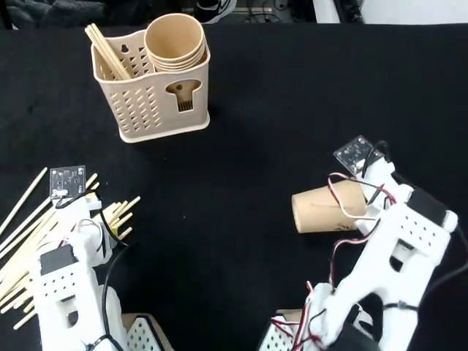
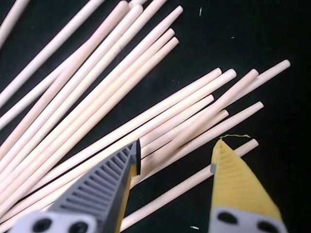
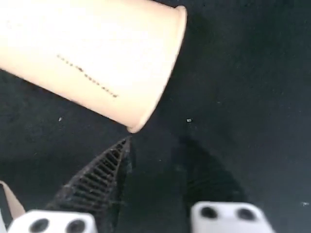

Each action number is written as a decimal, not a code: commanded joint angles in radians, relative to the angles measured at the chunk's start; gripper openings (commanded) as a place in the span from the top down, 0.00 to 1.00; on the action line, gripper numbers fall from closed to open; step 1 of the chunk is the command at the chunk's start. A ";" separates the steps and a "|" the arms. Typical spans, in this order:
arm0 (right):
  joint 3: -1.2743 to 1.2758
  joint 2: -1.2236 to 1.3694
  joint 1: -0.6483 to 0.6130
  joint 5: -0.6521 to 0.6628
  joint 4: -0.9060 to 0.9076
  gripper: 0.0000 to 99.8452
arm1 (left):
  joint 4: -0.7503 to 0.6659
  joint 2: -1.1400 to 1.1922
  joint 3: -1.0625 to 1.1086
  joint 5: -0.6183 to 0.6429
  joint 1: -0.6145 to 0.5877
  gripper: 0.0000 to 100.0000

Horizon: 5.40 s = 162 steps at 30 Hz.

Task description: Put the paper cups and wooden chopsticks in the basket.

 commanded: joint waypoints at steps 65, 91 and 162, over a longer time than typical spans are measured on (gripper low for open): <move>-0.852 0.074 -0.833 -0.112 -0.235 0.99 | 0.026 -0.009 -0.005 0.000 -0.004 0.76; -1.563 0.865 -0.864 -0.118 -0.144 0.99 | 0.025 -0.009 -0.008 -0.002 -0.002 0.75; -1.613 0.607 -1.108 -0.459 0.008 0.82 | 0.006 -0.009 -0.005 -0.002 -0.004 0.75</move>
